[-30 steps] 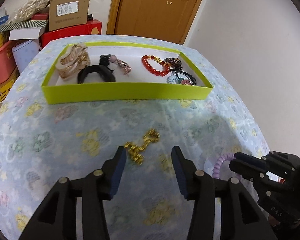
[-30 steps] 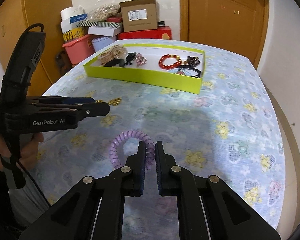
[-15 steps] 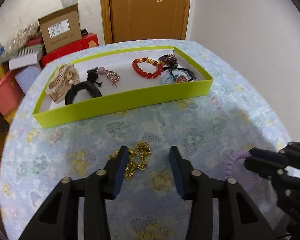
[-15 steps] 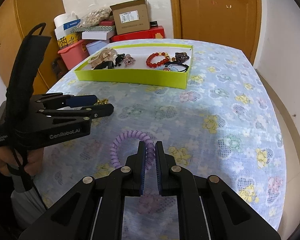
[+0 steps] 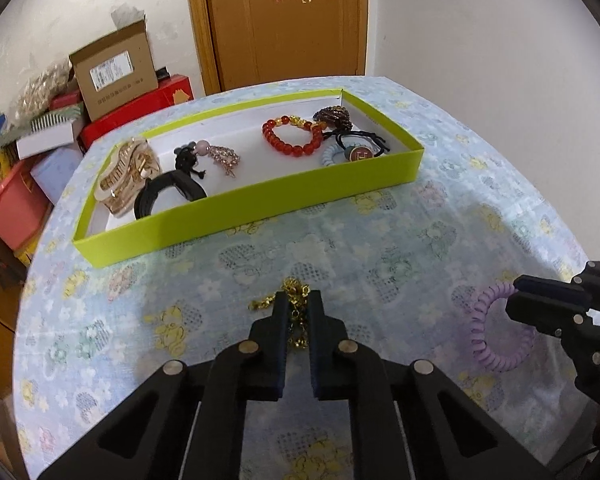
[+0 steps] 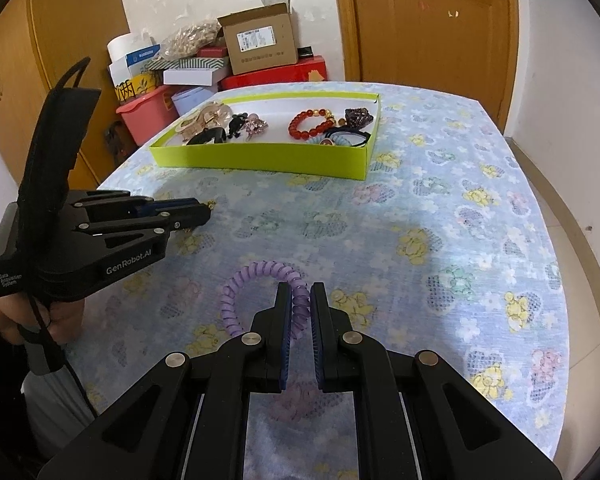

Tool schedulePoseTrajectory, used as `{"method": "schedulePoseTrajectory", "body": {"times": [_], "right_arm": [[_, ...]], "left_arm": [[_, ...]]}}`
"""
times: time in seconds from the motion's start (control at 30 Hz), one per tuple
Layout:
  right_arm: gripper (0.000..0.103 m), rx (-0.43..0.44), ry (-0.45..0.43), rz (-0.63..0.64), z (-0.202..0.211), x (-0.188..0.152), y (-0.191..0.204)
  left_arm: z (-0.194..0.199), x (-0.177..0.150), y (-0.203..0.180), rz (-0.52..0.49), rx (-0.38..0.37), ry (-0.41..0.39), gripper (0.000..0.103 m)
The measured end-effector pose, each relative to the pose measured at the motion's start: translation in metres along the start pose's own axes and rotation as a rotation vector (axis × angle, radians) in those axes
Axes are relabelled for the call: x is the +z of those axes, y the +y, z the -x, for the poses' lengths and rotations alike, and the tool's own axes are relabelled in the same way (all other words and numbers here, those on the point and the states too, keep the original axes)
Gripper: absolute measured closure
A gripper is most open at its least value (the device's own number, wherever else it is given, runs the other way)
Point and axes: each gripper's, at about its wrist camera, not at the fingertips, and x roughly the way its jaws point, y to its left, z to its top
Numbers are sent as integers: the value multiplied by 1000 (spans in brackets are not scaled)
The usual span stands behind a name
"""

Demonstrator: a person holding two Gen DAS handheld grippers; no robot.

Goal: Organize jewelry
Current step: 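Carry the gold chain and purple coil hair tie into the tray and open both tools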

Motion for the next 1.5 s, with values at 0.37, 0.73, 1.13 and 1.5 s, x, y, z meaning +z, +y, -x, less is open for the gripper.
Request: {"method": "schedulePoseTrajectory", "body": {"times": [0.37, 0.73, 1.13, 1.5], "right_arm": [[94, -1, -32, 0, 16, 5, 8], [94, -2, -50, 19, 26, 8, 20], [94, -6, -86, 57, 37, 27, 27], [94, -23, -115, 106, 38, 60, 33]], "left_arm": [[39, 0, 21, 72, -95, -66, 99], [76, 9, 38, 96, -105, -134, 99], [114, 39, 45, 76, -112, -197, 99], [133, 77, 53, 53, -105, -247, 99]]}}
